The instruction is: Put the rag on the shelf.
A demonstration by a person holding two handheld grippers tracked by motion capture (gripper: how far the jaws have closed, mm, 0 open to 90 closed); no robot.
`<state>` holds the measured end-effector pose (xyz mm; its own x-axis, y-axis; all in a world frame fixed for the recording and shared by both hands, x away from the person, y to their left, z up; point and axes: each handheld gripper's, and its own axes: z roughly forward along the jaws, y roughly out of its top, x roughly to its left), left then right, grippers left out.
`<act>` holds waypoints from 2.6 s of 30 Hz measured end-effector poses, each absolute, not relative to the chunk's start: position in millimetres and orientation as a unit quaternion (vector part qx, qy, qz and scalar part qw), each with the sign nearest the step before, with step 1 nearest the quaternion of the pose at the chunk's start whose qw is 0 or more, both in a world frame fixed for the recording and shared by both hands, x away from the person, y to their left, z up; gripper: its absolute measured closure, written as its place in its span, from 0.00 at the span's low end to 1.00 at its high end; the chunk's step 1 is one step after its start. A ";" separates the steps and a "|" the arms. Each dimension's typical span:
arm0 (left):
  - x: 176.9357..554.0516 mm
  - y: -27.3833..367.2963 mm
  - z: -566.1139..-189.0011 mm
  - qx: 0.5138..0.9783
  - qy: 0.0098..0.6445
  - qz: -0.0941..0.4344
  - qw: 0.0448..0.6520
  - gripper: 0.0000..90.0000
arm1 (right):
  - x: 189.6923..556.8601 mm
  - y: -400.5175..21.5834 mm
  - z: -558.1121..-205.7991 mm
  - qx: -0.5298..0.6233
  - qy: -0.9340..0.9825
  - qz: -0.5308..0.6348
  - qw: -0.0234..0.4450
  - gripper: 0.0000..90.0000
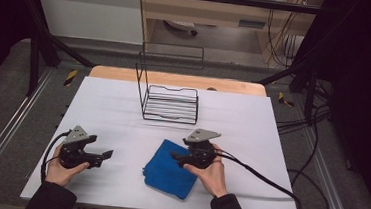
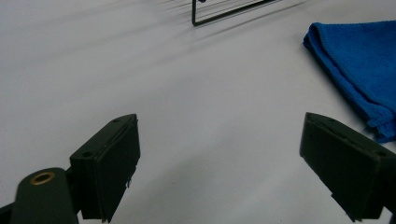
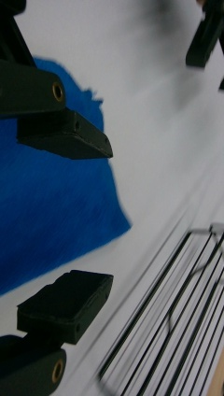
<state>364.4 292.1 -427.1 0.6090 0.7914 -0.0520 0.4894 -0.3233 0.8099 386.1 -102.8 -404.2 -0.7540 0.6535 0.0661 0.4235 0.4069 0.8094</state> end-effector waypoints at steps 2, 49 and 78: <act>364.5 292.1 -427.2 0.793 0.405 0.181 0.418 0.13 | 387.3 -119.6 -410.9 0.347 0.823 0.429 0.131 0.43; 362.6 289.6 -428.7 0.794 0.405 0.177 0.417 0.12 | 431.6 -153.9 -430.9 0.402 0.826 0.373 0.133 0.95; 401.9 195.4 -403.1 0.801 0.408 0.162 0.407 0.20 | 393.1 -194.7 -432.6 0.406 0.792 0.435 0.134 0.12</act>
